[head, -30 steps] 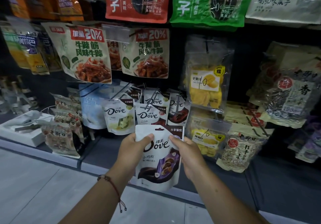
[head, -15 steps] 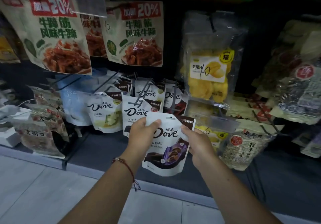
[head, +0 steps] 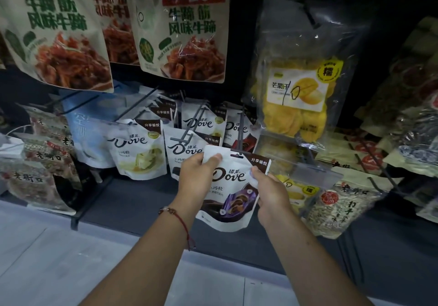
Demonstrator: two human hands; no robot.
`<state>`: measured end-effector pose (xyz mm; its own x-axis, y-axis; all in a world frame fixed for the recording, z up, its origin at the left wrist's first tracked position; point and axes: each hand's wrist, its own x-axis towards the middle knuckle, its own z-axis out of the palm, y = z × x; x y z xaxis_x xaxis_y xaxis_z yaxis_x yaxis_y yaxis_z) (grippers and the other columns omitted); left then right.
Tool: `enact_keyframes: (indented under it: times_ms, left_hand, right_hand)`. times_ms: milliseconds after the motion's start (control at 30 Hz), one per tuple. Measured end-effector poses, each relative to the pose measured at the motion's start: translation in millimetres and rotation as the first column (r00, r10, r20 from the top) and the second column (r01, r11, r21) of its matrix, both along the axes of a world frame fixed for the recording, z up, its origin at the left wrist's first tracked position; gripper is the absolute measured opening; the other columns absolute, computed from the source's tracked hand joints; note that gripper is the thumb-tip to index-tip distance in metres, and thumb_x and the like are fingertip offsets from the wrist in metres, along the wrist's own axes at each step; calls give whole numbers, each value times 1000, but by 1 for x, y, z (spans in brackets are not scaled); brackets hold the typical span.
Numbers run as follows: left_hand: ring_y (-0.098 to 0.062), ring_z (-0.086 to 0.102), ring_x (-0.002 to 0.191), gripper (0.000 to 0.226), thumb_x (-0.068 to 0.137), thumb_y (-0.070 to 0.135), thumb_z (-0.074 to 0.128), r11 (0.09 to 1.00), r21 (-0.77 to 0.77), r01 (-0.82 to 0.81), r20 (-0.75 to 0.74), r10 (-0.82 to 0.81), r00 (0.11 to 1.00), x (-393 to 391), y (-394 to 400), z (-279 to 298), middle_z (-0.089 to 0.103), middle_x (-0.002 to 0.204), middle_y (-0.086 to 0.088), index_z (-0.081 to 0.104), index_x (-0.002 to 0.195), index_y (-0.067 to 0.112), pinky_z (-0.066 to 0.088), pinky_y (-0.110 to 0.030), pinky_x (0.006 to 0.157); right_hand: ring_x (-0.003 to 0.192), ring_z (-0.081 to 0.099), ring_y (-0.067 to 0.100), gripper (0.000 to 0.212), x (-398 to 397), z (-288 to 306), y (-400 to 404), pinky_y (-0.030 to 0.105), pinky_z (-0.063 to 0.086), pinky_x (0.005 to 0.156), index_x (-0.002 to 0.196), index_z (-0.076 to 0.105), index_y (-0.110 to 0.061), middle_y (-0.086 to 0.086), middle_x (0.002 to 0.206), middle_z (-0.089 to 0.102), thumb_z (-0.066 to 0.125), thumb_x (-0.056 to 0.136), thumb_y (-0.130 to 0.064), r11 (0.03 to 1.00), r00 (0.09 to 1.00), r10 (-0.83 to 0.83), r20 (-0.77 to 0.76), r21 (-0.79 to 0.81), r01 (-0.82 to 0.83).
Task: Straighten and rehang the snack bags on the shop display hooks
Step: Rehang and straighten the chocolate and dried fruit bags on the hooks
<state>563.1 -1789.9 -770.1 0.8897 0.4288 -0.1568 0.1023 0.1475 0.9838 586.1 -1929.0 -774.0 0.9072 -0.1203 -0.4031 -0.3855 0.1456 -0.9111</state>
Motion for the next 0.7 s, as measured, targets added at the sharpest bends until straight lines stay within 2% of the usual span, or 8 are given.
enact_keyframes:
  times_ms: [67,200,333,400,467,533,600,700]
  left_hand:
    - [-27,74,71,15,91,25,67,1000,10,-12,-1,12,1000,3,0,-2,76,77,-7,72,87,12,61,-38,64]
    - [-27,73,72,16,92,27,66,999,31,-36,21,35,999,11,-2,-5,76,75,-5,72,85,14,60,-38,66]
    - [-8,60,68,22,94,29,62,979,187,-78,62,68,996,20,-6,-4,62,65,13,60,73,26,43,-19,60]
    - [-7,51,59,28,94,31,62,971,227,-78,67,64,996,25,-8,-6,51,54,16,53,68,27,38,-19,55]
    - [-7,44,48,35,94,32,62,960,267,-82,68,66,995,28,-8,-9,45,43,15,48,63,22,34,-20,47]
    - [-3,39,41,41,95,32,62,944,314,-97,74,78,994,30,-7,-11,42,39,15,42,60,21,30,-18,41]
    - [-4,45,47,39,96,34,59,921,378,-90,62,72,995,30,-1,-14,47,47,13,44,62,21,34,-23,47]
    - [-5,57,68,15,98,35,56,897,440,-37,16,33,999,21,13,-19,58,72,16,57,84,29,44,-28,66]
  right_hand:
    - [81,71,24,12,1,0,3,32,55,69,87,66,-15,4,85,75,66,92,-27,1000,1000,-18,-2,7,18]
    - [85,71,26,14,5,-1,10,41,57,86,84,65,-17,6,87,74,65,92,-28,998,998,-61,-14,3,61]
    - [79,58,17,18,11,0,18,34,48,82,80,60,-20,0,85,62,61,94,-32,996,995,-94,-42,-6,94]
    - [84,59,19,20,13,-3,22,36,49,87,79,56,-23,1,90,62,59,95,-35,994,993,-109,-45,-12,108]
    - [97,62,24,18,16,-6,25,41,51,94,88,61,-21,4,104,66,58,96,-37,992,992,-122,-32,-5,122]
    - [103,59,22,22,21,-9,26,39,48,96,102,63,-19,1,108,63,54,97,-39,990,990,-137,-17,5,138]
    - [100,56,21,26,25,-11,25,36,46,93,102,62,-22,-2,103,61,48,98,-44,990,989,-144,-13,-3,144]
    - [112,58,26,47,29,-15,26,45,46,102,121,58,-20,3,123,62,45,93,-56,991,991,-133,-32,-23,133]
